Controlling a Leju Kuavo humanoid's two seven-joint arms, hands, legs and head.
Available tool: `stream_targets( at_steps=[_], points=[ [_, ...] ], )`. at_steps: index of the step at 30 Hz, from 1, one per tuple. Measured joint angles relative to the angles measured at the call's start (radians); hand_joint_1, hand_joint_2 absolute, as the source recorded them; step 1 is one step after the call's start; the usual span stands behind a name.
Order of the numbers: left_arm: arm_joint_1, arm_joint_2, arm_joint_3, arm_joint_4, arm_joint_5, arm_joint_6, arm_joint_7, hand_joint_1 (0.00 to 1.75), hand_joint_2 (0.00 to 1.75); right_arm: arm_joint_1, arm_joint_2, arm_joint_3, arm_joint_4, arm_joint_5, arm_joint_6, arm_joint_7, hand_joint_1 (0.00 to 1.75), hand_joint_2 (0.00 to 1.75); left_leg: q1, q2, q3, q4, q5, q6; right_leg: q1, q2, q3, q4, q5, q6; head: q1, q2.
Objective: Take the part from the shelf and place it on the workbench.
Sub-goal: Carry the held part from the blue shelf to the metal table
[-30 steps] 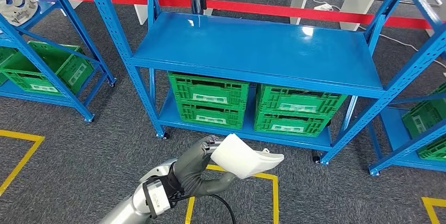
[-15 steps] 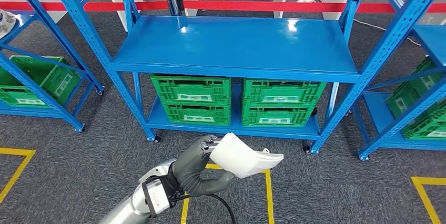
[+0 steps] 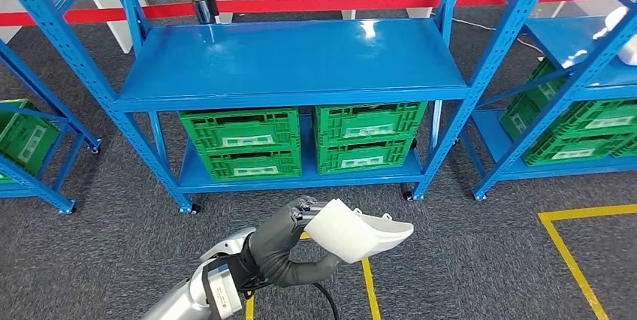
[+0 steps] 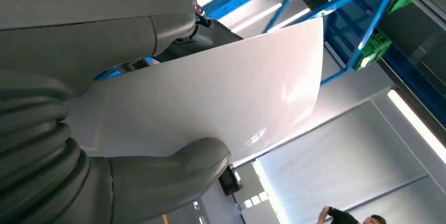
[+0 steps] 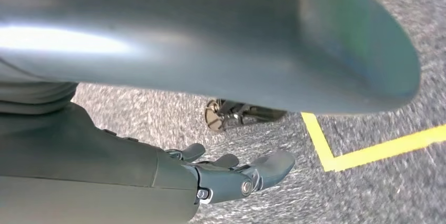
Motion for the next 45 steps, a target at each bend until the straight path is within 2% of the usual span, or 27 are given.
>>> stream_targets(
  at_steps=[1, 3, 5, 7, 9, 11, 13, 14, 15, 16, 18, 20, 22, 24, 26, 28, 29, 30, 32, 34, 35, 37, 38, 40, 42, 44, 45],
  points=[
    [-0.001, -0.001, -0.001, -0.003, 0.000, -0.002, 0.000, 1.75, 1.75, 0.001, -0.003, -0.004, 0.000, -0.004, 0.000, -0.001, 0.00, 0.00, 0.000, 0.012, 0.000, 0.005, -0.004, -0.003, -0.001, -0.015, 0.040, -0.073, 0.034, 0.001, 0.001, 0.000],
    [-0.004, -0.003, -0.003, -0.009, 0.001, -0.009, 0.000, 1.75, 1.75, -0.002, -0.008, -0.011, 0.000, -0.007, 0.000, -0.006, 0.00, 0.00, -0.004, 0.030, -0.001, 0.014, -0.012, -0.012, 0.001, -0.049, 0.104, -0.193, 0.075, -0.008, 0.002, 0.000],
    [-0.007, -0.004, -0.004, -0.012, 0.006, -0.018, 0.000, 1.75, 1.75, -0.003, -0.012, -0.014, 0.000, -0.007, 0.000, -0.013, 0.00, 0.00, -0.009, 0.044, 0.001, 0.018, -0.017, -0.022, 0.006, -0.053, 0.114, -0.222, 0.077, -0.024, 0.000, 0.000],
    [-0.011, -0.004, -0.004, -0.015, 0.009, -0.026, 0.000, 1.75, 1.75, 0.000, -0.015, -0.015, 0.000, -0.006, 0.000, -0.018, 0.00, 0.00, -0.007, 0.050, 0.003, 0.019, -0.020, -0.033, 0.005, -0.034, 0.110, -0.223, 0.081, -0.037, -0.002, 0.000],
    [-0.015, -0.004, -0.004, -0.017, 0.007, -0.028, 0.000, 1.75, 1.75, 0.000, -0.019, -0.015, 0.000, -0.006, -0.001, -0.019, 0.00, 0.00, -0.003, 0.011, -0.014, 0.061, -0.051, -0.045, 0.000, -0.017, 0.108, -0.226, 0.086, -0.049, -0.004, 0.000],
    [-0.016, 0.000, -0.004, -0.018, 0.008, -0.032, 0.000, 1.75, 1.75, -0.003, -0.023, -0.015, 0.000, -0.006, -0.002, -0.020, 0.00, 0.00, 0.000, -0.038, -0.067, 0.180, -0.117, -0.052, -0.002, 0.002, 0.105, -0.226, 0.089, -0.056, -0.009, 0.000],
    [-0.016, 0.005, -0.004, -0.018, 0.020, -0.047, 0.000, 1.75, 1.75, -0.005, -0.028, -0.015, 0.000, -0.006, -0.002, -0.019, 0.00, 0.00, 0.000, -0.050, -0.123, 0.299, -0.160, -0.053, -0.001, 0.025, 0.103, -0.226, 0.090, -0.058, -0.011, 0.000],
    [-0.017, 0.007, -0.004, -0.018, 0.029, -0.060, 0.001, 1.75, 1.75, -0.005, -0.030, -0.015, 0.000, -0.006, -0.002, -0.016, 0.00, 0.00, 0.000, -0.051, -0.129, 0.310, -0.152, -0.051, -0.001, 0.038, 0.104, -0.225, 0.090, -0.058, -0.012, 0.000],
    [-0.019, 0.009, -0.004, -0.018, 0.040, -0.074, 0.003, 1.75, 1.75, -0.004, -0.033, -0.015, 0.000, -0.007, -0.002, -0.009, 0.00, 0.00, 0.000, -0.054, -0.117, 0.282, -0.124, -0.049, -0.001, 0.052, 0.105, -0.225, 0.091, -0.057, -0.012, 0.000],
    [-0.023, 0.009, -0.005, -0.018, 0.050, -0.089, 0.006, 1.75, 1.75, -0.004, -0.035, -0.015, 0.000, -0.008, -0.002, 0.003, 0.00, 0.00, 0.001, -0.064, -0.088, 0.218, -0.083, -0.045, -0.001, 0.065, 0.106, -0.225, 0.091, -0.055, -0.013, 0.000],
    [-0.035, 0.009, -0.005, -0.018, 0.066, -0.110, 0.013, 1.75, 1.75, -0.006, -0.039, -0.015, 0.000, -0.012, -0.002, 0.039, 0.00, 0.00, 0.004, -0.106, -0.027, 0.083, -0.026, -0.037, -0.001, 0.091, 0.105, -0.223, 0.093, -0.047, -0.014, 0.000],
    [-0.046, 0.008, -0.005, -0.017, 0.076, -0.124, 0.019, 1.75, 1.75, -0.007, -0.045, -0.015, 0.000, -0.020, -0.002, 0.083, 0.00, 0.00, 0.003, -0.133, -0.006, 0.029, -0.017, -0.030, -0.003, 0.111, 0.095, -0.223, 0.099, -0.032, -0.013, 0.000],
    [-0.058, 0.003, -0.005, -0.014, 0.088, -0.139, 0.024, 1.75, 1.75, -0.004, -0.049, -0.015, 0.001, -0.028, -0.002, 0.140, 0.00, 0.00, 0.000, -0.117, -0.008, 0.023, -0.013, -0.021, -0.009, 0.128, 0.086, -0.227, 0.107, -0.015, -0.013, 0.000],
    [-0.076, -0.004, -0.005, -0.007, 0.101, -0.153, 0.026, 1.75, 1.75, 0.000, -0.051, -0.015, 0.002, -0.036, 0.001, 0.201, 0.00, 0.00, 0.002, -0.094, -0.007, 0.015, -0.005, -0.006, -0.007, 0.094, 0.072, -0.204, 0.092, -0.006, -0.010, 0.000],
    [-0.089, -0.006, -0.005, 0.004, 0.109, -0.161, 0.025, 1.75, 1.75, -0.003, -0.053, -0.015, 0.002, -0.039, 0.003, 0.248, 0.00, 0.00, 0.003, -0.065, -0.007, 0.011, -0.002, 0.002, -0.003, 0.032, 0.021, -0.100, 0.036, 0.000, -0.004, 0.000],
    [-0.092, -0.003, -0.005, 0.019, 0.113, -0.164, 0.020, 1.75, 1.75, -0.004, -0.054, -0.015, 0.002, -0.038, 0.001, 0.281, 0.00, 0.00, 0.000, -0.033, -0.010, 0.012, -0.003, 0.005, -0.002, 0.010, -0.044, 0.034, -0.018, 0.005, 0.000, 0.000],
    [-0.092, -0.001, -0.005, 0.027, 0.113, -0.165, 0.016, 1.75, 1.75, -0.003, -0.054, -0.015, 0.002, -0.037, 0.000, 0.292, 0.00, 0.00, 0.000, -0.018, -0.010, 0.012, -0.003, 0.005, -0.003, 0.006, -0.057, 0.063, -0.022, 0.006, 0.000, 0.000],
    [-0.092, 0.000, -0.005, 0.033, 0.114, -0.165, 0.012, 1.75, 1.75, -0.001, -0.056, -0.015, 0.002, -0.038, 0.000, 0.301, 0.00, 0.00, 0.000, -0.004, -0.011, 0.013, -0.004, 0.004, -0.003, 0.003, -0.047, 0.049, -0.006, 0.007, 0.000, 0.000],
    [-0.092, 0.003, -0.005, 0.043, 0.114, -0.168, 0.007, 1.75, 1.75, 0.003, -0.059, -0.015, 0.002, -0.042, 0.000, 0.320, 0.00, 0.00, 0.000, 0.020, -0.009, 0.016, -0.007, 0.000, -0.003, -0.020, 0.030, -0.085, 0.056, 0.004, 0.001, 0.000],
    [-0.093, 0.005, -0.005, 0.048, 0.113, -0.175, 0.008, 1.75, 1.75, 0.003, -0.064, -0.015, 0.002, -0.048, 0.000, 0.338, 0.00, 0.00, -0.005, 0.038, -0.008, 0.020, -0.012, -0.008, 0.002, -0.049, 0.093, -0.201, 0.090, -0.008, 0.002, 0.000],
    [-0.094, 0.006, -0.005, 0.049, 0.113, -0.179, 0.010, 1.75, 1.75, 0.004, -0.065, -0.015, 0.003, -0.052, 0.000, 0.344, 0.00, 0.00, -0.008, 0.045, -0.008, 0.020, -0.014, -0.014, 0.005, -0.055, 0.102, -0.223, 0.093, -0.015, 0.001, 0.000],
    [-0.097, 0.007, -0.005, 0.050, 0.115, -0.190, 0.019, 1.75, 1.75, 0.009, -0.066, -0.015, 0.004, -0.059, 0.000, 0.348, 0.00, 0.00, -0.010, 0.059, -0.004, 0.017, -0.014, -0.024, 0.008, -0.040, 0.097, -0.225, 0.094, -0.029, 0.000, 0.000],
    [-0.100, 0.007, -0.005, 0.050, 0.118, -0.193, 0.024, 1.75, 1.75, 0.012, -0.067, -0.015, 0.004, -0.060, 0.000, 0.347, 0.00, 0.00, -0.008, 0.054, -0.004, 0.020, -0.018, -0.030, 0.005, -0.031, 0.096, -0.227, 0.097, -0.035, 0.000, 0.000],
    [-0.106, 0.010, -0.005, 0.049, 0.124, -0.199, 0.031, 1.75, 1.75, 0.015, -0.067, -0.015, 0.005, -0.061, -0.001, 0.344, 0.00, 0.00, -0.005, 0.009, -0.023, 0.069, -0.053, -0.042, -0.001, -0.015, 0.095, -0.230, 0.102, -0.046, -0.003, 0.000],
    [-0.107, 0.017, -0.004, 0.049, 0.130, -0.201, 0.032, 1.75, 1.75, 0.014, -0.067, -0.015, 0.006, -0.061, -0.002, 0.340, 0.00, 0.00, -0.003, -0.040, -0.080, 0.196, -0.121, -0.048, -0.003, 0.004, 0.092, -0.231, 0.104, -0.052, -0.008, 0.000],
    [-0.106, 0.025, -0.004, 0.051, 0.133, -0.203, 0.032, 1.75, 1.75, 0.014, -0.067, -0.015, 0.006, -0.061, -0.003, 0.334, 0.00, 0.00, -0.003, -0.050, -0.132, 0.305, -0.157, -0.048, -0.002, 0.029, 0.090, -0.230, 0.106, -0.053, -0.011, 0.000],
    [-0.106, 0.027, -0.004, 0.052, 0.134, -0.204, 0.032, 1.75, 1.75, 0.014, -0.067, -0.015, 0.007, -0.061, -0.003, 0.331, 0.00, 0.00, -0.003, -0.052, -0.134, 0.309, -0.145, -0.046, -0.002, 0.042, 0.089, -0.230, 0.107, -0.053, -0.011, 0.000]
  ],
)
